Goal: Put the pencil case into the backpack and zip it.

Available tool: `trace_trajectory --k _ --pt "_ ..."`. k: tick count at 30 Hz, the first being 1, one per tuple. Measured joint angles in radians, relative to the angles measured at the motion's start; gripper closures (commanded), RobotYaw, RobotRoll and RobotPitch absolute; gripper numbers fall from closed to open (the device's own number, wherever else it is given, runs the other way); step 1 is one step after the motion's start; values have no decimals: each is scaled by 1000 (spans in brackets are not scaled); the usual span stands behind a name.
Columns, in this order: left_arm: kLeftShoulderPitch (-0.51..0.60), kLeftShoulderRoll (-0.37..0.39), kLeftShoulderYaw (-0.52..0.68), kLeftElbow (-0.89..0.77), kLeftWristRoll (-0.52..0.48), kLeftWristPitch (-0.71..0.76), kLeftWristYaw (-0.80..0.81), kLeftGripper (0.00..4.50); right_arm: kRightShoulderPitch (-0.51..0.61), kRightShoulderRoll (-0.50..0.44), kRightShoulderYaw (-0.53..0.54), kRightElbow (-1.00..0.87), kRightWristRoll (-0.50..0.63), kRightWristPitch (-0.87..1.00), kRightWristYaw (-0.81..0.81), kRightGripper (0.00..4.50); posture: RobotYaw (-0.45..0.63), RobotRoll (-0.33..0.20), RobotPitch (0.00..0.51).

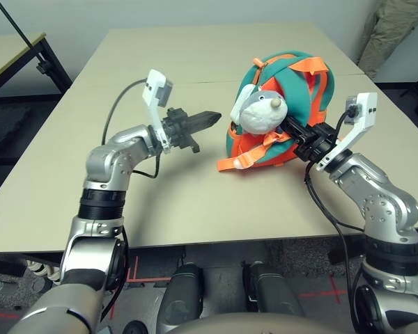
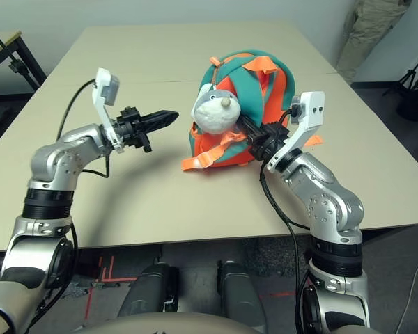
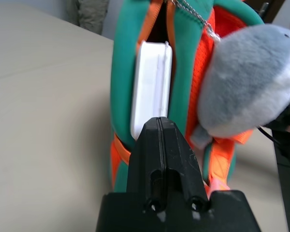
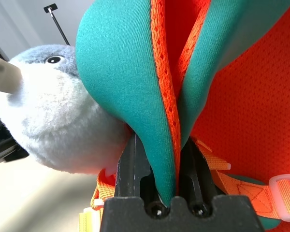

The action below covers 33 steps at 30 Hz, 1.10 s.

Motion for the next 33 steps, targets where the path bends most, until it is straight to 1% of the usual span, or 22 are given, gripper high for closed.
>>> trace_trajectory --k 6,9,11,17,22,26,28,33 --pt "-48 -88 -1 148 37 -91 -6 4500 -1 1 0 0 0 -1 -1 4360 58 0 74" --pt "-53 -131 -12 193 52 -112 -8 4500 0 3 0 -1 0 -1 -3 4360 54 0 75" --pt "-77 -161 -22 236 72 -133 -8 4500 1 5 0 -2 0 -1 -6 4360 54 0 75" --pt "-133 -200 -28 340 122 -227 -8 4500 3 6 -2 -3 0 -7 -13 4360 49 0 73" --pt "-157 -229 -30 413 177 -308 5 4500 3 6 -2 -3 0 -11 -19 4360 49 0 72" --pt "-159 -251 -30 421 216 -358 36 4500 3 6 -3 -3 -1 -13 -20 4360 53 0 73" --pt "-159 -267 -28 420 217 -361 43 4500 3 6 -4 -3 -3 -13 -20 4360 54 0 74" --pt "-153 -270 -36 405 237 -357 40 4500 3 7 -3 -3 -5 -14 -21 4360 54 0 77"
